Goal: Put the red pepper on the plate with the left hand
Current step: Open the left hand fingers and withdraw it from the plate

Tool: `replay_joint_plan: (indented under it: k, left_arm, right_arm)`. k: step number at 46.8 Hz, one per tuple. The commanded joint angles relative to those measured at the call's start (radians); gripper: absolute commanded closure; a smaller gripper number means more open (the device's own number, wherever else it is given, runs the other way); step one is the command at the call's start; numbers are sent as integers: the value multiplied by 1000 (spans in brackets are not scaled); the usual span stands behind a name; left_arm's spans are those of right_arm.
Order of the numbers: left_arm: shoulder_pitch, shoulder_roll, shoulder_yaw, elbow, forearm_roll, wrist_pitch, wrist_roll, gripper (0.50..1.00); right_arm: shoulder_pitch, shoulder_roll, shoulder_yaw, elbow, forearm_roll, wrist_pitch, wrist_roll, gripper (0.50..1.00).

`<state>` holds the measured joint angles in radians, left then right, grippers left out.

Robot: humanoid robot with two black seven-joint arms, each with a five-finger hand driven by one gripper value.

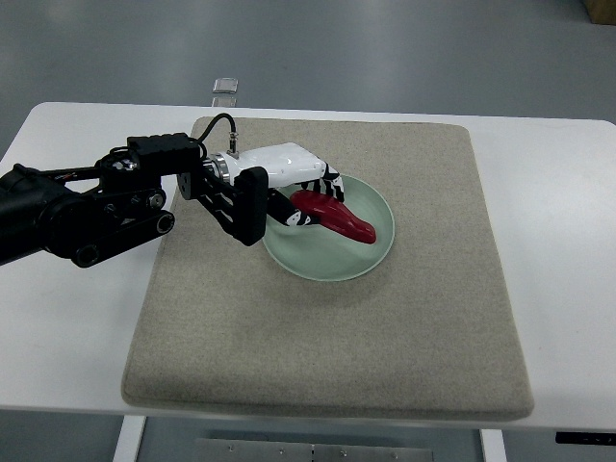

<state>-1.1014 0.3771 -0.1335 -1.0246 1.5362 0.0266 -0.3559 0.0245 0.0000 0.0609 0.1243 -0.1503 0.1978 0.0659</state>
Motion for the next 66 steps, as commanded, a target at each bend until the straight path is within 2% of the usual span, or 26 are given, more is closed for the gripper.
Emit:
replay_joint_plan:
  k: [1, 2, 4, 6, 8, 10, 15, 17, 23, 31, 36, 41, 58, 66]
  left_arm:
    - [0, -3, -2, 0, -5, 1, 0, 988]
    - [0, -3, -2, 0, -5, 1, 0, 986]
    - [0, -3, -5, 0, -5, 1, 0, 948]
    - [0, -3, -6, 0, -7, 3, 0, 879]
    - [2, -3, -8, 0, -7, 6, 0, 789]
    - [2, -4, -8, 0, -7, 13, 0, 733]
    - [2, -7, -9, 0, -8, 30, 0, 649]
    - [2, -7, -9, 0, -8, 30, 0, 643]
    - [3, -7, -9, 0, -14, 32, 0, 581]
    - [12, -9, -23, 0, -59, 36, 2, 564]
    - [25, -9, -66, 1, -169, 78, 2, 536]
    - [35, -9, -123, 21, -345, 121, 5, 510]
    - [40, -7, -190, 138, -1079, 280, 5, 510]
    - [49, -9, -192, 202, -1280, 303, 6, 510]
  right_arm:
    - [0, 0, 0, 0, 0, 0, 0, 568]
    - [0, 0, 0, 0, 0, 0, 0, 568]
    - [0, 0, 0, 0, 0, 0, 0, 568]
    - [0, 0, -1, 0, 0, 0, 0, 568]
    - [0, 0, -1, 0, 0, 0, 0, 568]
    - [0, 0, -1, 0, 0, 0, 0, 568]
    - [0, 0, -1, 0, 0, 0, 0, 568]
    - [0, 0, 0, 0, 0, 0, 0, 568]
    - [0, 0, 0, 0, 0, 0, 0, 568]
    - [0, 0, 0, 0, 0, 0, 0, 568]
    - [0, 0, -1, 0, 0, 0, 0, 568]
    - [0, 0, 0, 0, 0, 0, 0, 568]
    - [0, 0, -1, 0, 0, 0, 0, 568]
    - [0, 0, -1, 0, 0, 0, 0, 568]
